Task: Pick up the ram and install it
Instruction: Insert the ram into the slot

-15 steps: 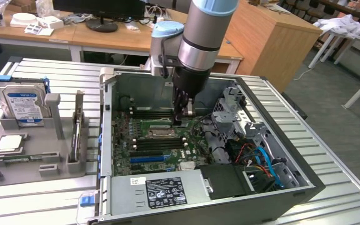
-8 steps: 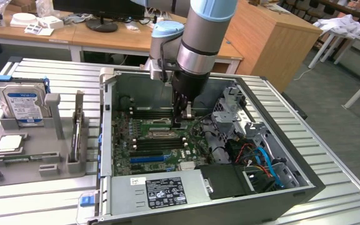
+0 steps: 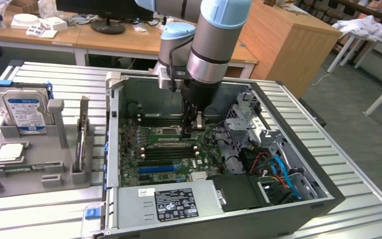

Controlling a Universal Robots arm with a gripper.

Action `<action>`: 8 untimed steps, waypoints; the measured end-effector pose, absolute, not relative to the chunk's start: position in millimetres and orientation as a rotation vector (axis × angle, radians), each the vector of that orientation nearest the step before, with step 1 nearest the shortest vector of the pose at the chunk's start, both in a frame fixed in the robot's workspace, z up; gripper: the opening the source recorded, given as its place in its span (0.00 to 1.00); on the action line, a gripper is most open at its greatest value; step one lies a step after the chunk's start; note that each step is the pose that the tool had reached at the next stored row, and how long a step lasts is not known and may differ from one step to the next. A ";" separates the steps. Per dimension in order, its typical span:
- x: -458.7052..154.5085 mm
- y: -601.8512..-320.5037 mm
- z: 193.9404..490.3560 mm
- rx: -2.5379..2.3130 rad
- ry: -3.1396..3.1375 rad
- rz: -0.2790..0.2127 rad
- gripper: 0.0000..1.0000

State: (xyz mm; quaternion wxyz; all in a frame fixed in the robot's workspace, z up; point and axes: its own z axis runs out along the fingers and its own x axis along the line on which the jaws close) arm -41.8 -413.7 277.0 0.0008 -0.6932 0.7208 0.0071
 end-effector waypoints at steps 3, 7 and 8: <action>-41.8 -413.7 276.9 -2.177 2.263 0.022 0.12; -41.8 -413.7 276.8 -2.176 2.263 0.022 0.12; -42.0 -413.6 276.8 -2.176 2.263 0.022 0.12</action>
